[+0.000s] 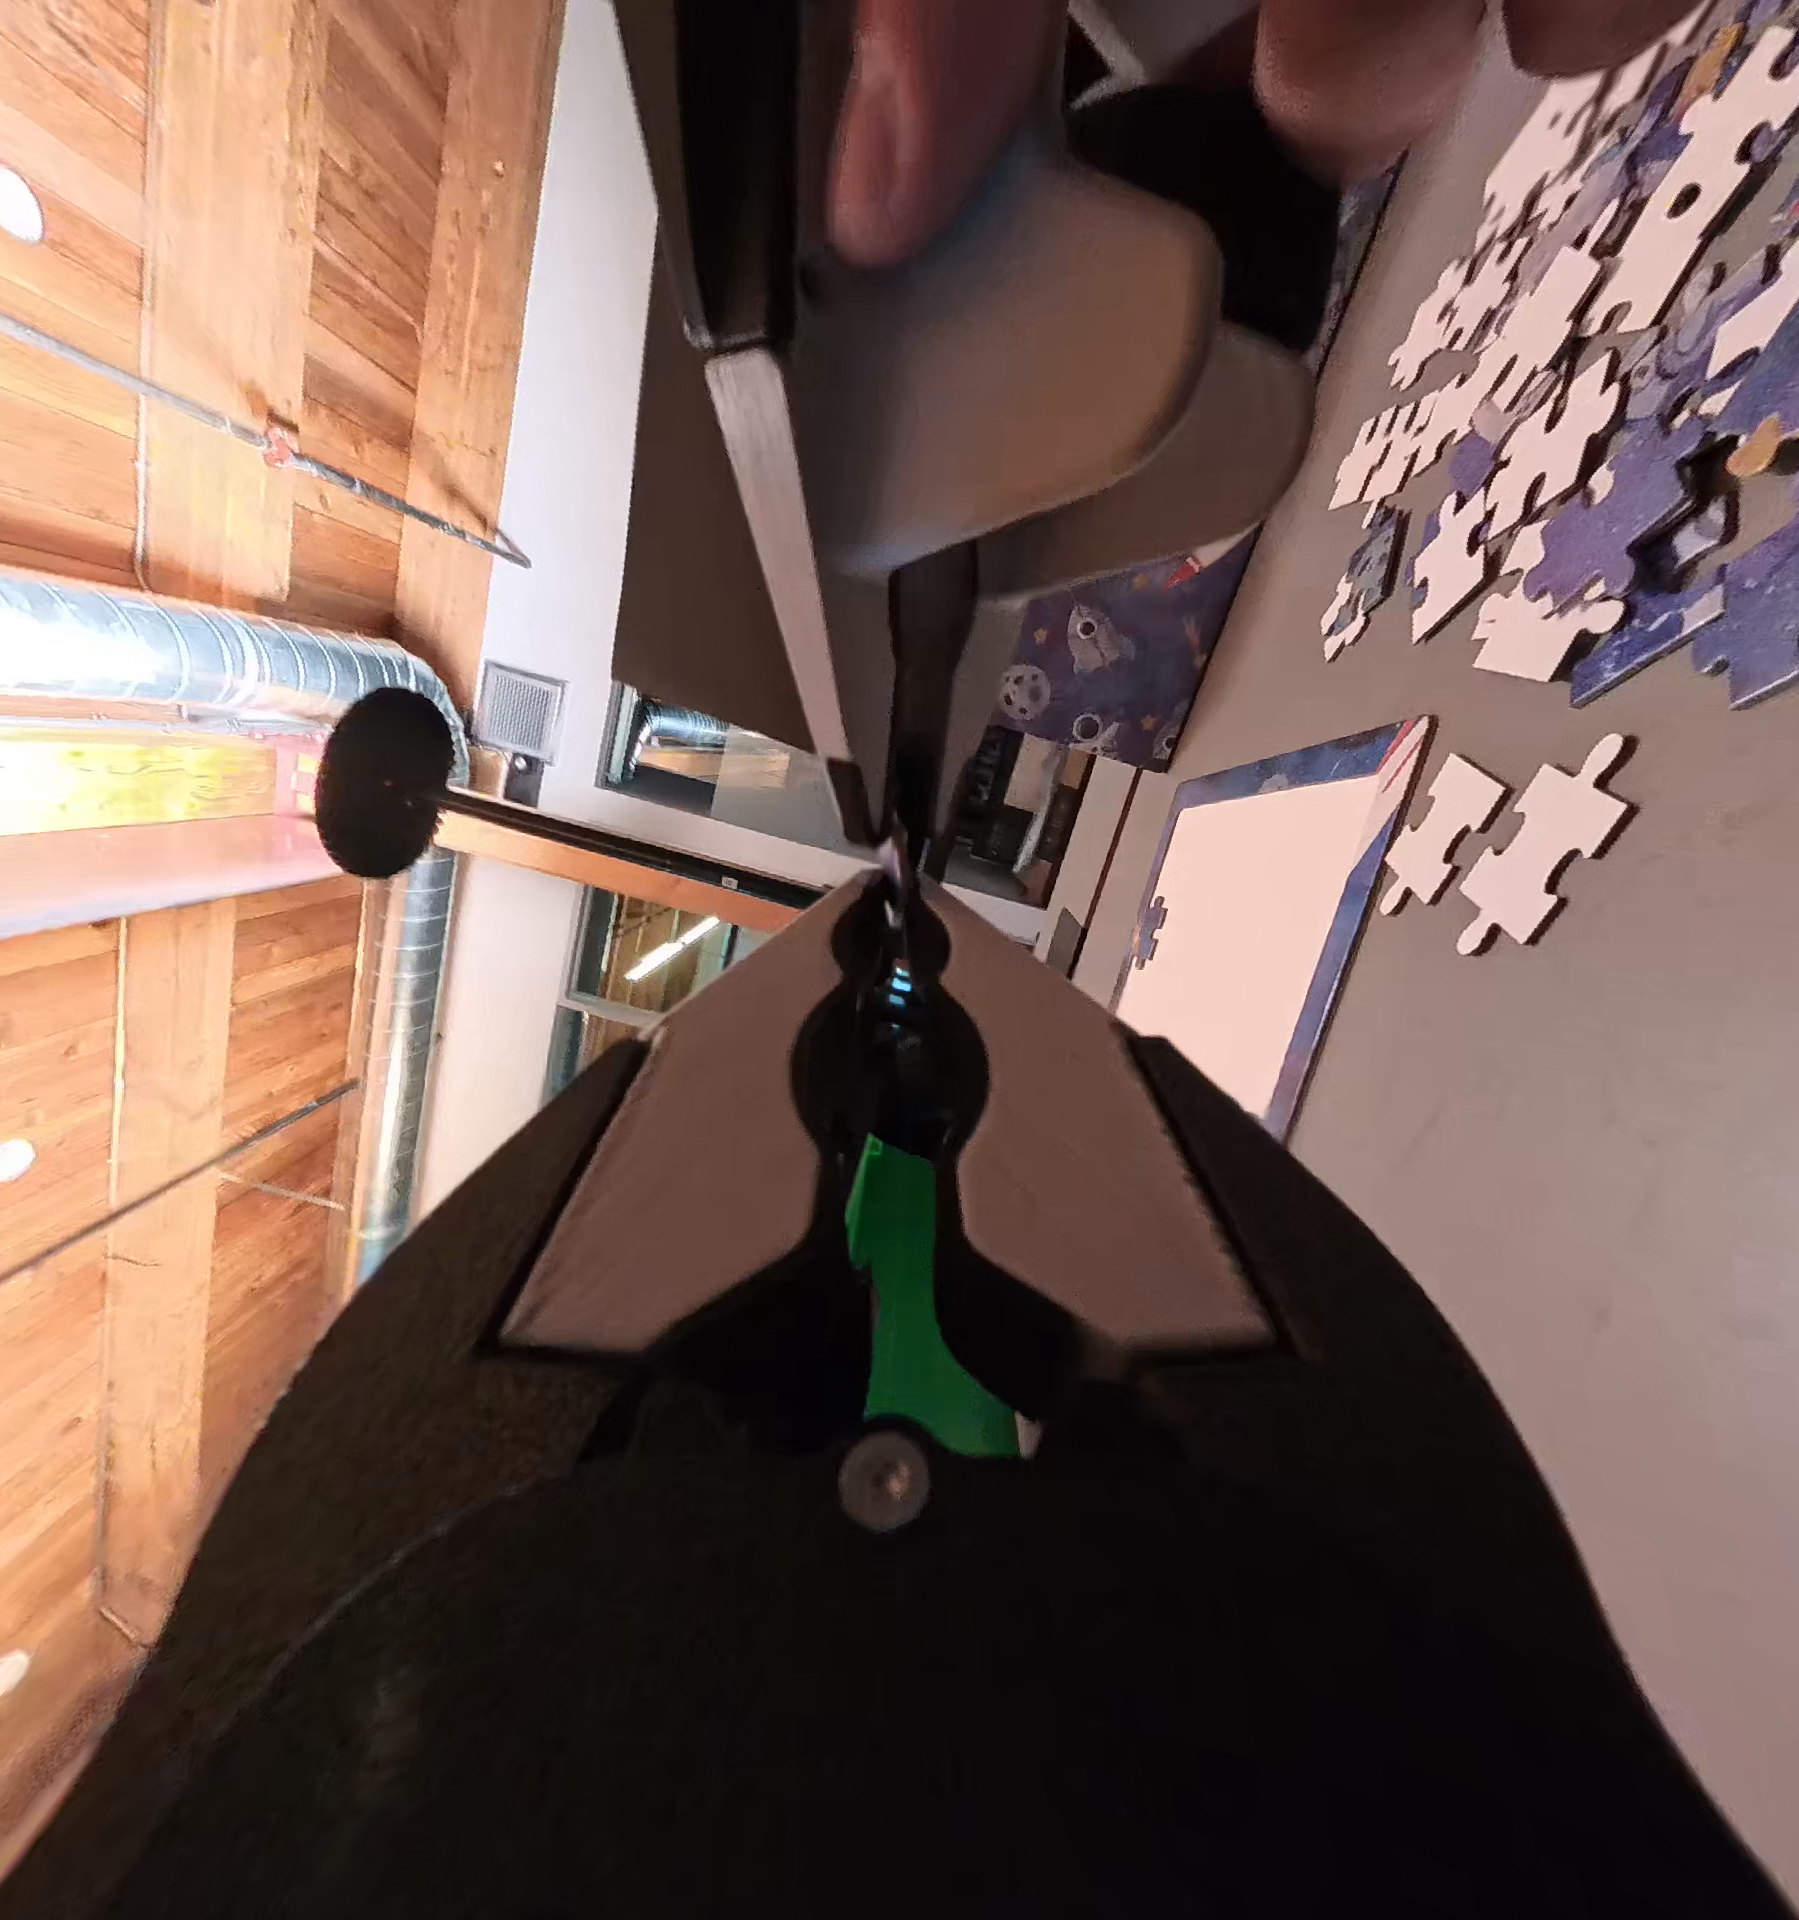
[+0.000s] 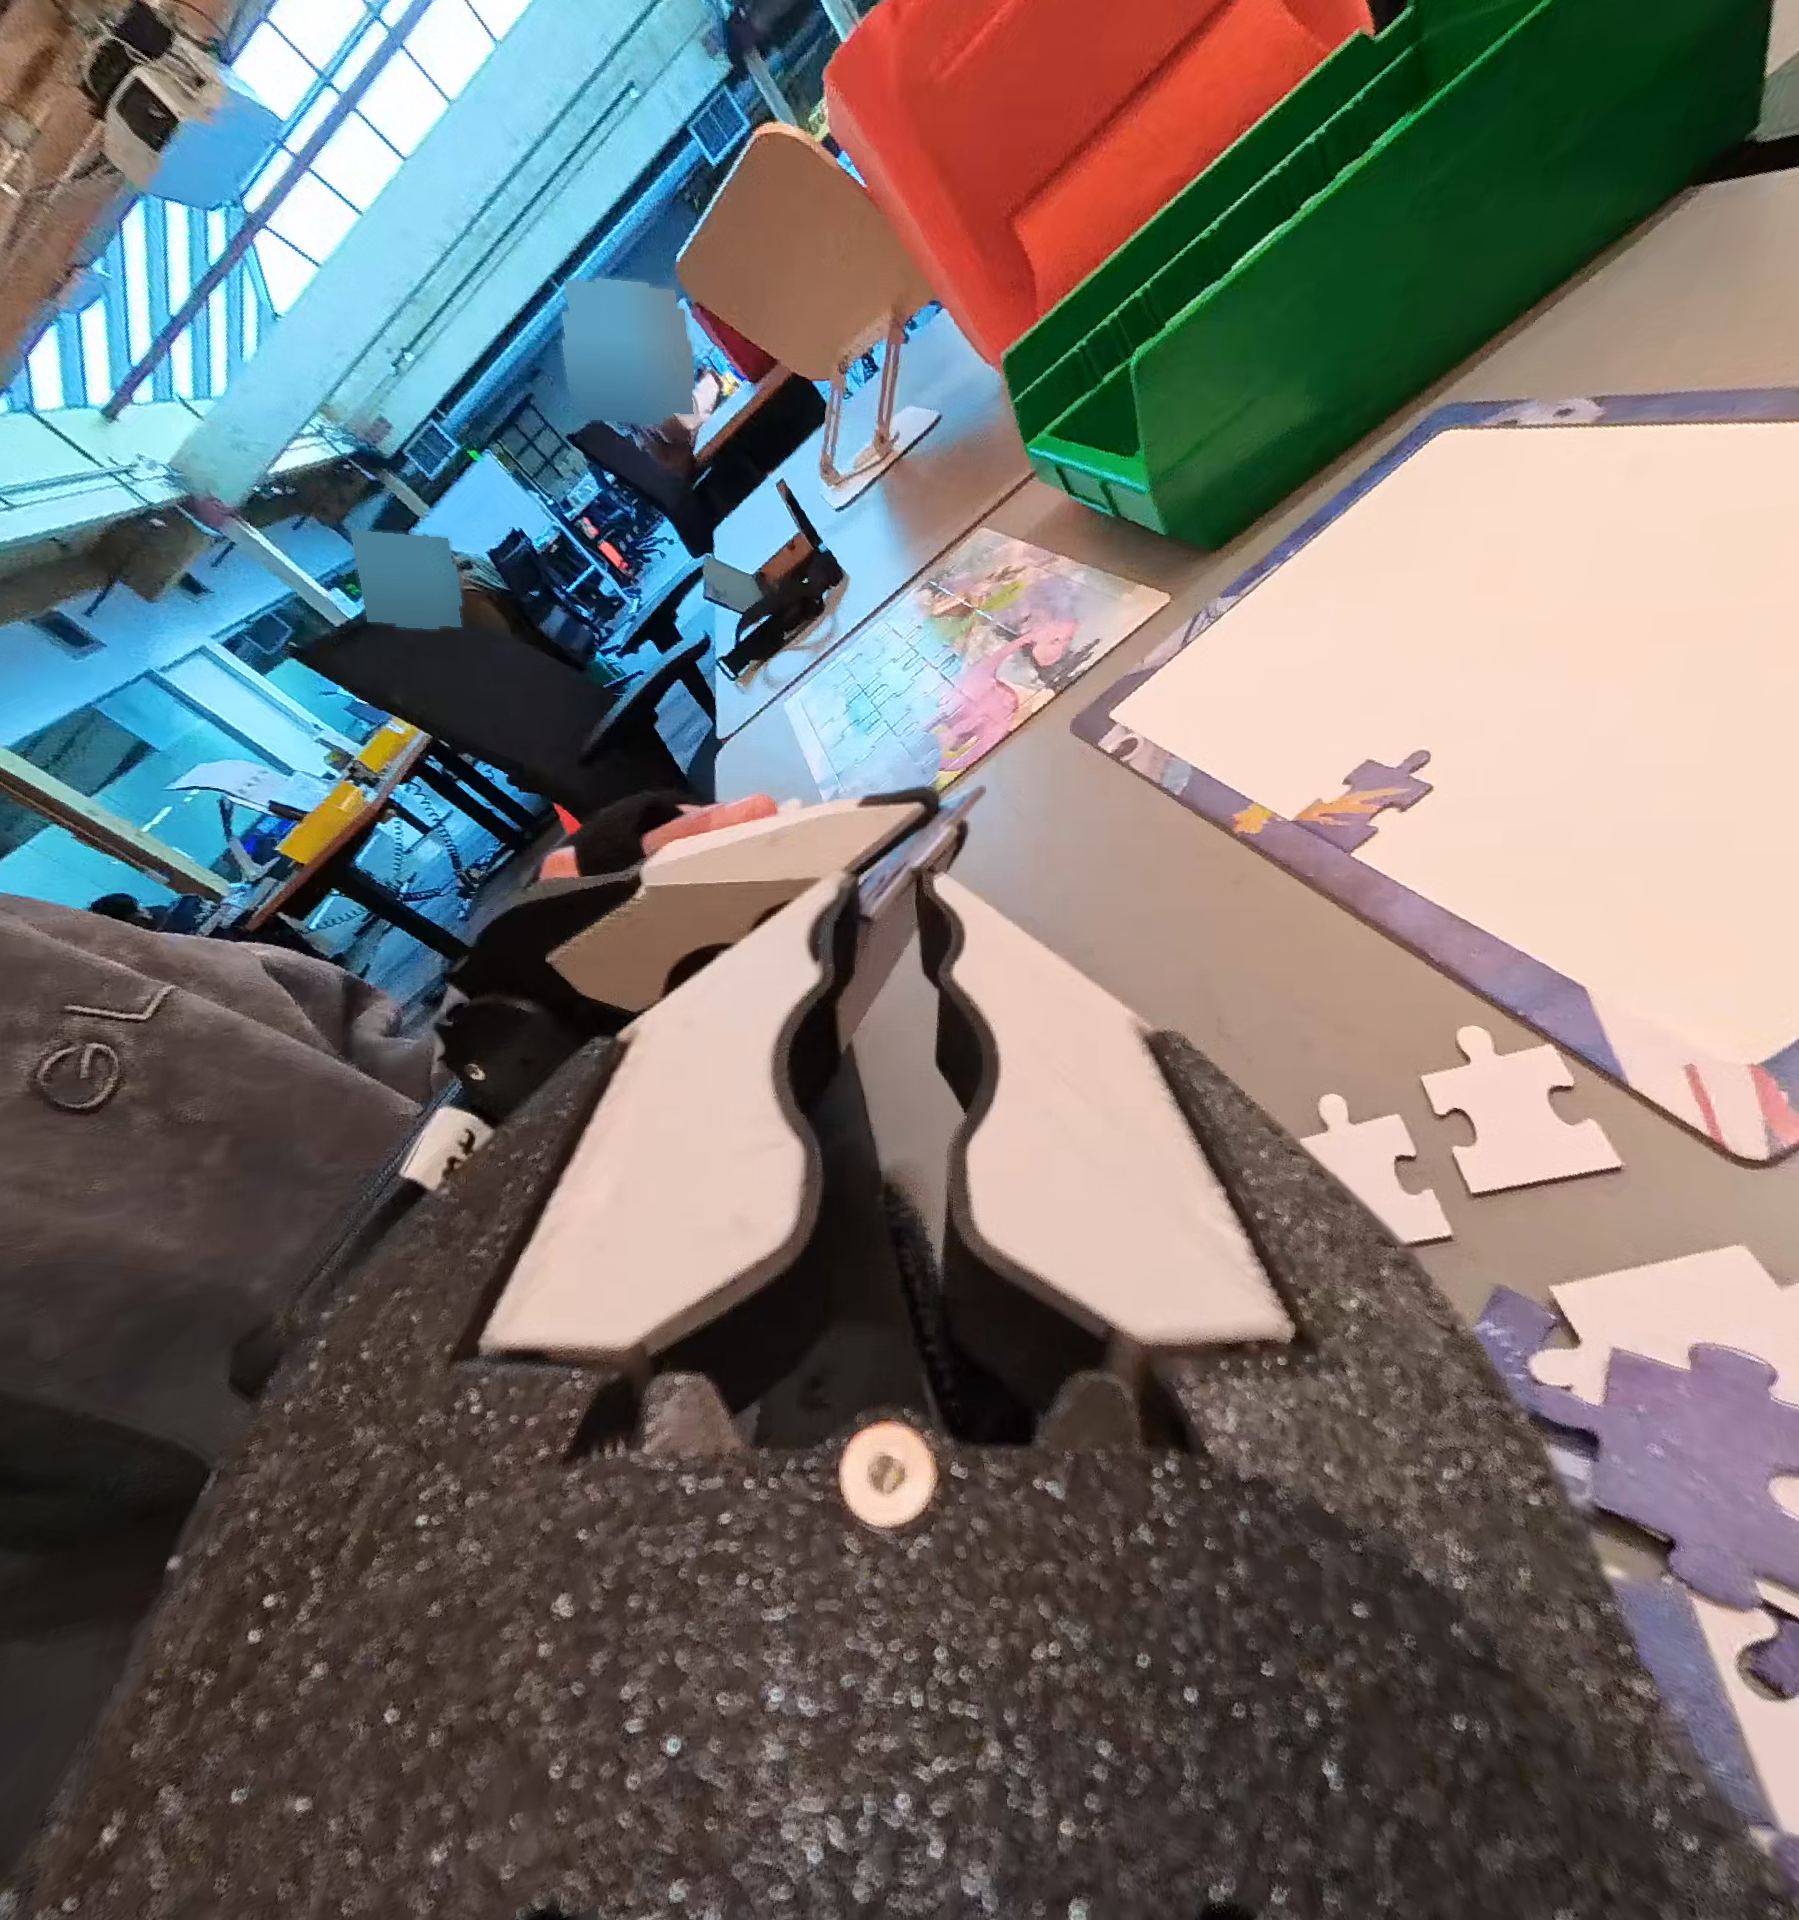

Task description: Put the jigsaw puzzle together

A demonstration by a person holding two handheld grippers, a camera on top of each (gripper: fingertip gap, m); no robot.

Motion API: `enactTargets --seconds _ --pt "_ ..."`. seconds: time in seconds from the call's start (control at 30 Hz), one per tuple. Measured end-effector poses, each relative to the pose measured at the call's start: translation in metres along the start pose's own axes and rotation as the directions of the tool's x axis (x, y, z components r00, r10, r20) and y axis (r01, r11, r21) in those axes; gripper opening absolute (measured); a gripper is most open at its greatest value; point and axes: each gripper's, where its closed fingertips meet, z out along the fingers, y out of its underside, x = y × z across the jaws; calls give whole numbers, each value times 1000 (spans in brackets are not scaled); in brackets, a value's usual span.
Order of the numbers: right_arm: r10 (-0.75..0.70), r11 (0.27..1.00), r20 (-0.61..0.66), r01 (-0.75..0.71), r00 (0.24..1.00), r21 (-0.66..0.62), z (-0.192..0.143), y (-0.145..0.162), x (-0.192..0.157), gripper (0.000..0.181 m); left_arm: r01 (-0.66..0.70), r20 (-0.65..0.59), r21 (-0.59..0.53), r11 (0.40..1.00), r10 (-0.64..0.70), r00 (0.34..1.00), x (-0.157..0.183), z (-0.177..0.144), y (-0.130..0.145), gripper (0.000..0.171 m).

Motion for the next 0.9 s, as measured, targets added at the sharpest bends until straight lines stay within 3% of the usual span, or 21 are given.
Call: enactTargets --seconds 0.13,0.2,0.3,0.4,0.47,0.53,0.63,0.7,0.83,0.9 --pt "-22 1000 -42 23 999 10 -9 -8 9 1 234 -50 -65 970 -237 970 4 1 16 7" --pt "-26 1000 -60 25 998 -14 -14 -15 14 1 428 -141 -117 896 -442 886 8 1 24 15" --pt "-48 988 -56 40 997 -148 -13 -19 17 1 680 -261 -204 704 -709 655 8 0 33 19" --pt "-106 942 -77 75 991 -328 -10 -20 24 1 802 -287 -292 521 -848 446 5 -3 56 26" --pt "-195 884 -126 118 973 -452 -13 -24 33 1 855 -219 -314 413 -908 358 -10 -7 85 25" --pt "-289 817 -138 169 947 -551 -17 -36 29 1 885 -96 -359 297 -955 282 -32 -18 134 25" --pt "-354 744 -76 232 932 -627 -16 -51 7 1 892 80 -450 33 -994 77 -51 -52 208 27" --pt "-370 698 -41 248 928 -672 -4 -53 7 1 879 178 -468 -90 -984 -6 -52 -72 240 27" --pt "-290 650 10 205 957 -732 71 -35 43 1 844 201 -529 -87 -979 25 -26 -81 256 27" --pt "-193 658 8 136 981 -741 120 -22 74 2 784 134 -621 -8 -986 96 -5 -79 246 23"
